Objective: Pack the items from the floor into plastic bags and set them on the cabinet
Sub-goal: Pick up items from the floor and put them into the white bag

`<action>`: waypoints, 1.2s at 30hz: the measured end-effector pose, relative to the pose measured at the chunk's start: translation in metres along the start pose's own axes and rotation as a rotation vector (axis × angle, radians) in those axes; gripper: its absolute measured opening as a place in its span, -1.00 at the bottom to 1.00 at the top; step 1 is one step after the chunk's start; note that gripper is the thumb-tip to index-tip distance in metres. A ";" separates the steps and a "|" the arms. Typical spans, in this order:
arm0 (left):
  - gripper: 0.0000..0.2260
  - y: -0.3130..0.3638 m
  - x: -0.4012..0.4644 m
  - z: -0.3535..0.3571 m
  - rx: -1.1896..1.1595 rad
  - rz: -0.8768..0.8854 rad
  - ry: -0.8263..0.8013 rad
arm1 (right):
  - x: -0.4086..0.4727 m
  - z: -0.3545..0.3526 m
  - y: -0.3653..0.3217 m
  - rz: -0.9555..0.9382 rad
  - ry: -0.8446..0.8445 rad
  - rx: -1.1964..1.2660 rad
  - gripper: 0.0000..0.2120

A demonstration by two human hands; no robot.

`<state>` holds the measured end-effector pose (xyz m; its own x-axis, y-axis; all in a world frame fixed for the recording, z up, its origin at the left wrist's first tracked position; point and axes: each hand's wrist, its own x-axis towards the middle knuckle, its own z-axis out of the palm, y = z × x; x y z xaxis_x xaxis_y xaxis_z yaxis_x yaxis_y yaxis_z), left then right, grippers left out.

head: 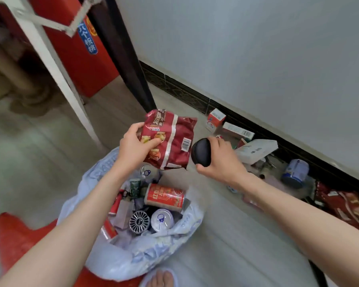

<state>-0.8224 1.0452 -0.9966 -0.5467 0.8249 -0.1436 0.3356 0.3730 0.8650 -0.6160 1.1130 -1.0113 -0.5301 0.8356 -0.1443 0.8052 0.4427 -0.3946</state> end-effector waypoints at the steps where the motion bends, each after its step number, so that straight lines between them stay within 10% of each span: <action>1: -0.47 -0.010 -0.013 -0.012 -0.007 -0.045 0.003 | -0.010 0.005 -0.010 -0.015 -0.028 0.006 -0.33; 21: -0.57 -0.171 -0.112 -0.085 0.894 -0.159 -0.069 | -0.066 0.166 -0.131 -0.243 -0.299 -0.042 -0.31; 30: -0.60 -0.210 -0.118 -0.108 0.360 -0.450 0.138 | -0.083 0.181 -0.117 -0.372 -0.211 -0.030 -0.32; 36: -0.82 -0.190 -0.111 -0.116 0.367 -0.348 0.296 | -0.093 0.186 -0.120 -0.436 -0.146 -0.053 -0.51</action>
<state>-0.9140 0.8333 -1.0892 -0.8457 0.4933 -0.2034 0.3125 0.7668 0.5606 -0.7127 0.9217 -1.1188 -0.8513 0.5146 -0.1029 0.5090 0.7619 -0.4006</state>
